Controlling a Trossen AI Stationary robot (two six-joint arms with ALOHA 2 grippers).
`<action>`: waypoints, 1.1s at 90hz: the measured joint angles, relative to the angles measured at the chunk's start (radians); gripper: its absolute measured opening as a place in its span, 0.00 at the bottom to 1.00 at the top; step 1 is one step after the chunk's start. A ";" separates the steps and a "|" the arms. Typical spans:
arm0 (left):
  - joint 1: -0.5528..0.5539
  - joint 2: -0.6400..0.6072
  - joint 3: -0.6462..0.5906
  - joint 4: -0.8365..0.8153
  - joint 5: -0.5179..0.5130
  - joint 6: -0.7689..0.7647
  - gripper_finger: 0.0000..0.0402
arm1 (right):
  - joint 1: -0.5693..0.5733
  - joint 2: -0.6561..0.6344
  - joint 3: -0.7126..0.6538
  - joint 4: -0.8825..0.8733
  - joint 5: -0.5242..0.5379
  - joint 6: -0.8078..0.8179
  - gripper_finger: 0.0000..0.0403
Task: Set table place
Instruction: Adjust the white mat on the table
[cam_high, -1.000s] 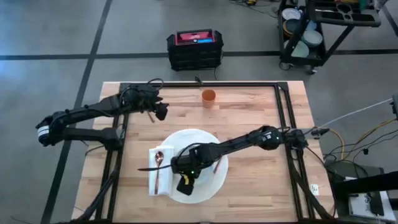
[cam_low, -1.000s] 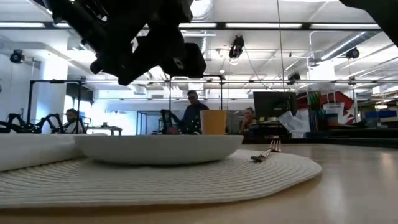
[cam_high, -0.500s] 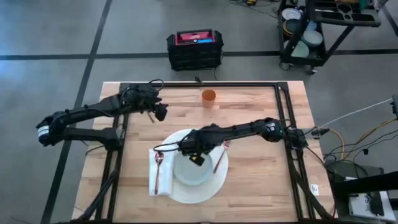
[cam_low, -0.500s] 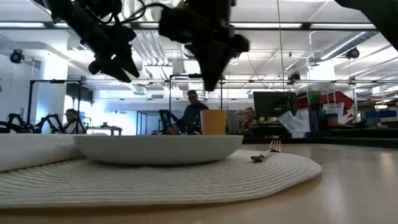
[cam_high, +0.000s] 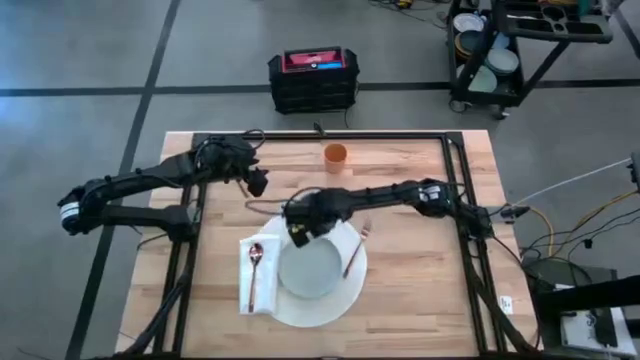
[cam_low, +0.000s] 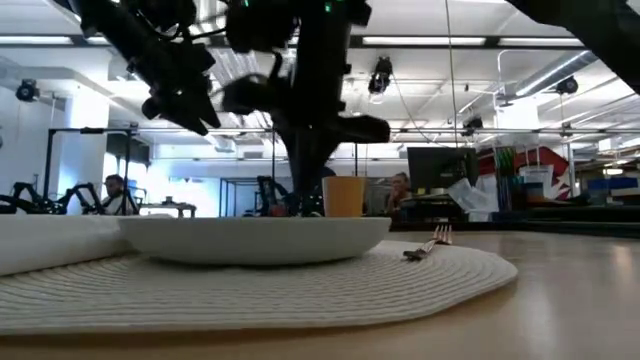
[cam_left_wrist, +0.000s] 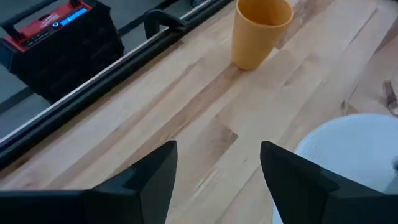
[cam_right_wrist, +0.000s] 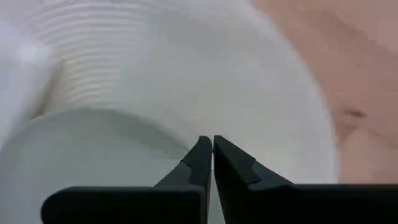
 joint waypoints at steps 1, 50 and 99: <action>0.000 0.000 0.000 -0.003 0.000 0.003 0.54 | -0.004 -0.005 -0.006 0.000 -0.008 -0.003 0.00; 0.000 -0.001 0.000 0.025 -0.001 0.039 0.54 | 0.040 -0.413 -0.623 0.277 -0.157 0.191 0.00; 0.002 0.001 0.000 0.085 -0.049 -0.017 0.54 | 0.096 -0.423 -0.778 0.418 -0.207 0.227 0.00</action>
